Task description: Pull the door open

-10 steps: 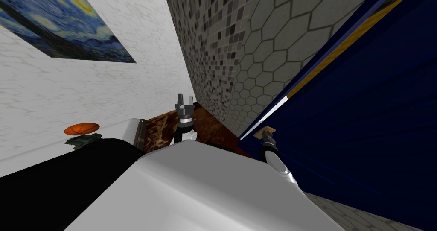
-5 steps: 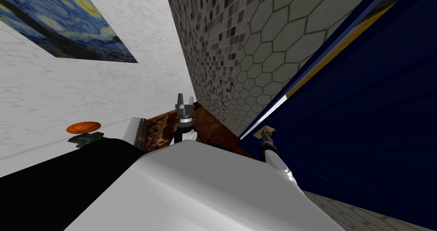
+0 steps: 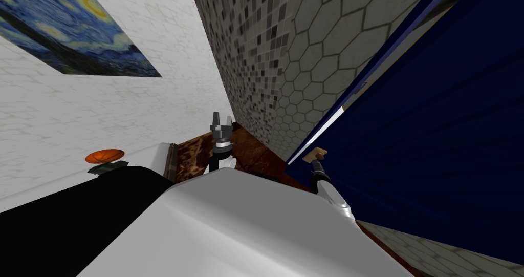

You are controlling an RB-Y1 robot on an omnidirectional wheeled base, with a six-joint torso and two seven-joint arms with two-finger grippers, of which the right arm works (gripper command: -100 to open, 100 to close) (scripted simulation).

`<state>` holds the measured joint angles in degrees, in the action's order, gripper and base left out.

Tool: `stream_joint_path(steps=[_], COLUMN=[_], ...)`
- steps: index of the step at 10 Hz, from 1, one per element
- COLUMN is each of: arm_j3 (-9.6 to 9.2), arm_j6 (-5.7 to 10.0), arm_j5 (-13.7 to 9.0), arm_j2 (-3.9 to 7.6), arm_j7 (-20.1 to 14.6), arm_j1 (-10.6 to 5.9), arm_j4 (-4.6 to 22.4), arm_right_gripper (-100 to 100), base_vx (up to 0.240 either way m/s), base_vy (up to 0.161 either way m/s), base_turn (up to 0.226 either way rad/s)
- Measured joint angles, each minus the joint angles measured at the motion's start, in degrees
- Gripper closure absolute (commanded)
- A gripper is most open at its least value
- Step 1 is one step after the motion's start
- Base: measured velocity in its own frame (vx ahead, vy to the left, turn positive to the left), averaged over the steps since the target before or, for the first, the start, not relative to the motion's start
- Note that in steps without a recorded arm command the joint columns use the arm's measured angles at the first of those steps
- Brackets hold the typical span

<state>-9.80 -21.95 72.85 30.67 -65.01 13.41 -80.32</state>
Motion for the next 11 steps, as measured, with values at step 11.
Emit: stream_joint_path(steps=[11], arm_j3=[-3.63], arm_j6=[-9.15], arm_j5=[17.0], arm_j2=[4.02], arm_j7=[4.1], arm_j1=[2.8], arm_j4=[-2.2], arm_right_gripper=[-100], base_vx=[-0.06], base_vy=[0.034], base_turn=[0.004])
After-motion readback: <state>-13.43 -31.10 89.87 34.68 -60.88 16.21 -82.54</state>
